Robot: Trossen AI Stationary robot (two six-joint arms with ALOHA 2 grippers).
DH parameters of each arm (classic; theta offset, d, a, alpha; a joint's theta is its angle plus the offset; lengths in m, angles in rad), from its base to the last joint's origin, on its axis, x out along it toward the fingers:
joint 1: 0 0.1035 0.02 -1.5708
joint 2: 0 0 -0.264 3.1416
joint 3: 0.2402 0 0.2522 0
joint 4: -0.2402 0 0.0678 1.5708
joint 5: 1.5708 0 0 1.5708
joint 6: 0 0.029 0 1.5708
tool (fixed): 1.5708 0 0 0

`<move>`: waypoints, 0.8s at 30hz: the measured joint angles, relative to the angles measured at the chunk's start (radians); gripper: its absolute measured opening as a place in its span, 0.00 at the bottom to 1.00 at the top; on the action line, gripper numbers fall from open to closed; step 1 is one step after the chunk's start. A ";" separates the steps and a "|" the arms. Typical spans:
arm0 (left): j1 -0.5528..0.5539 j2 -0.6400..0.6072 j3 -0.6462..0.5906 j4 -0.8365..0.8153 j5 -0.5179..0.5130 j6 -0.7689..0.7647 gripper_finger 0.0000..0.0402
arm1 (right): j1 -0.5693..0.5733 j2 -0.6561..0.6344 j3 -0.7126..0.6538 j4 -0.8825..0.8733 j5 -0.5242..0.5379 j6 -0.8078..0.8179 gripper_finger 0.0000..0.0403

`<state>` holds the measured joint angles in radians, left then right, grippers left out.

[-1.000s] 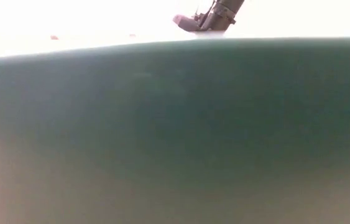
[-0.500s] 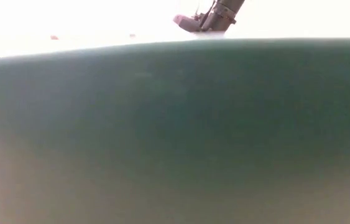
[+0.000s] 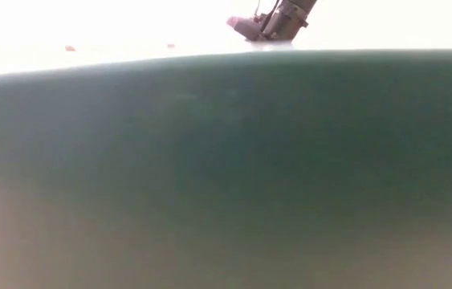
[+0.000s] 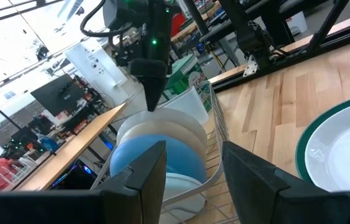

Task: Sort dishes
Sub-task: Put the green patterned plate in the dish rack

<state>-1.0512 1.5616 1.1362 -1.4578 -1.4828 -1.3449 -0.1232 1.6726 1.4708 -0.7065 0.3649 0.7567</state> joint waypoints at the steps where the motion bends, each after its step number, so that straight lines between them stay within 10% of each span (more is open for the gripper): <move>1: 0.000 0.000 0.000 0.000 0.000 0.000 0.36 | 0.001 0.000 0.000 0.000 0.000 0.000 0.39; 24: -0.002 0.000 0.000 -0.001 0.000 0.000 0.36 | 0.012 -0.011 0.000 -0.078 -0.034 0.020 0.45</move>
<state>-1.0531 1.5616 1.1362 -1.4586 -1.4826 -1.3449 -0.1113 1.6613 1.4708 -0.7847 0.3313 0.7769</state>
